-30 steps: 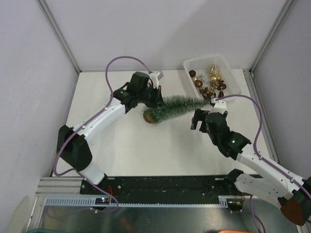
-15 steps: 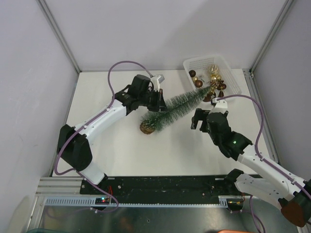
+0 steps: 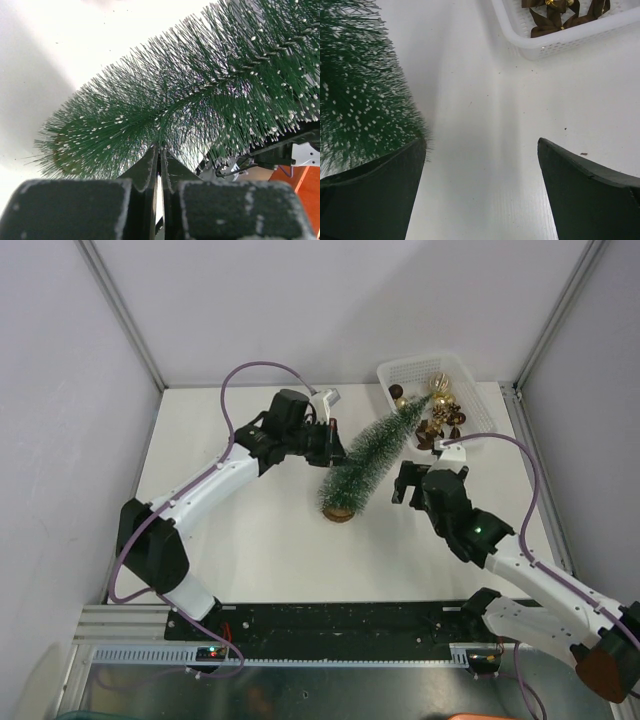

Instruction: Decorate the small christmas tree

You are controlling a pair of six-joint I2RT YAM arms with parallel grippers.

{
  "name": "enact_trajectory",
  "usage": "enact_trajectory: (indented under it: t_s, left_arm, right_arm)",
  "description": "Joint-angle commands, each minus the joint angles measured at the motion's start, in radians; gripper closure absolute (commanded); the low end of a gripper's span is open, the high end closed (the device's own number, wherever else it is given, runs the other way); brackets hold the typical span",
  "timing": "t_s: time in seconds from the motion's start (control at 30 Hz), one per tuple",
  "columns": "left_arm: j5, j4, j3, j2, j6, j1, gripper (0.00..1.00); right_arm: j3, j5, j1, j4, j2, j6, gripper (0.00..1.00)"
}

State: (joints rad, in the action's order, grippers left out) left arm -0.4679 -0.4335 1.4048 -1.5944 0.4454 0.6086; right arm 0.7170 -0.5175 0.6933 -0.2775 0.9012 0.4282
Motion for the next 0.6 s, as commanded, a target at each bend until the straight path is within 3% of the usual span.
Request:
enact_trajectory:
  t_s: [0.0, 0.57]
  left_arm:
    - [-0.053, 0.03, 0.001, 0.071, 0.004, 0.015, 0.94]
    - [-0.153, 0.039, -0.247, 0.253, -0.089, 0.019, 0.83]
  right_arm:
    - [0.001, -0.069, -0.007, 0.089, 0.052, -0.045, 0.02]
    - [0.002, -0.041, -0.038, 0.215, 0.128, -0.046, 0.03]
